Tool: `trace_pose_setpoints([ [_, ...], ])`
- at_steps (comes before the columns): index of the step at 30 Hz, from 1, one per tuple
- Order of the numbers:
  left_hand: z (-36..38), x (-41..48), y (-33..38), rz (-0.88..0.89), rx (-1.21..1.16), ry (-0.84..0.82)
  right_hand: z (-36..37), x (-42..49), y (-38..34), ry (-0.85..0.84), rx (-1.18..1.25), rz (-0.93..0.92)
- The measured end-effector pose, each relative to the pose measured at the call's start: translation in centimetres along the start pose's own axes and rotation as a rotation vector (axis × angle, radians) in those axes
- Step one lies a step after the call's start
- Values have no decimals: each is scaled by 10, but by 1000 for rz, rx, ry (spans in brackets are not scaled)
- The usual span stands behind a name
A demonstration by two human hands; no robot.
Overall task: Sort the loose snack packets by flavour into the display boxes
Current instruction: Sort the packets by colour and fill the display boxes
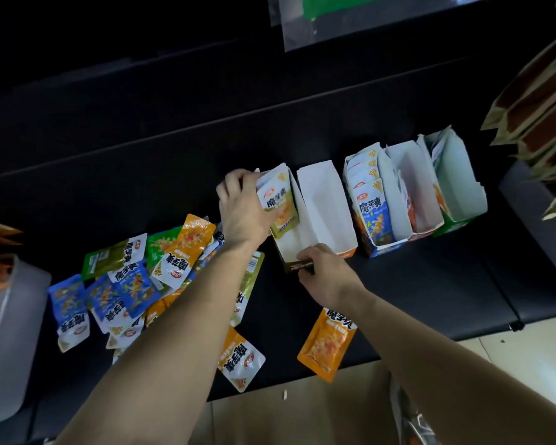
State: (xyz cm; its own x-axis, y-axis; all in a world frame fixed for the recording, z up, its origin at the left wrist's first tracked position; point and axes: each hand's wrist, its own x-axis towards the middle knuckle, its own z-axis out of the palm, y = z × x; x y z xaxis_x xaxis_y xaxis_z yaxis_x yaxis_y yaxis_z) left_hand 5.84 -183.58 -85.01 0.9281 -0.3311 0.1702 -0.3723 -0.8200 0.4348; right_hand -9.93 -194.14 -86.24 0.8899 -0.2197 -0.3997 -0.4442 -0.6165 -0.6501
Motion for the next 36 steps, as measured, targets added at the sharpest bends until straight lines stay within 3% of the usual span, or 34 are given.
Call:
trace_pose_setpoints([
  [4, 0, -3, -3, -30, -138, -25, 0, 1, 0, 7, 0, -8],
  [11, -24, -19, -9, -253, -435, -101, -7, -10, -14, 41, 38, 11],
  [16, -66, -72, -46, -289, -341, -235, -6, -34, -37, 65, 51, 9],
  [23, -100, -168, -132, -407, -167, -466, 65, -52, -54, -203, -150, -71],
  [28, -88, -218, -169, -239, -33, -519, 119, -46, -63, -289, -547, -241],
  [32, -74, -229, -163, 0, 68, -503, 138, -28, -61, -321, -674, -292],
  [36, -59, -230, -158, 5, 164, -649, 135, -28, -41, -277, -745, -311],
])
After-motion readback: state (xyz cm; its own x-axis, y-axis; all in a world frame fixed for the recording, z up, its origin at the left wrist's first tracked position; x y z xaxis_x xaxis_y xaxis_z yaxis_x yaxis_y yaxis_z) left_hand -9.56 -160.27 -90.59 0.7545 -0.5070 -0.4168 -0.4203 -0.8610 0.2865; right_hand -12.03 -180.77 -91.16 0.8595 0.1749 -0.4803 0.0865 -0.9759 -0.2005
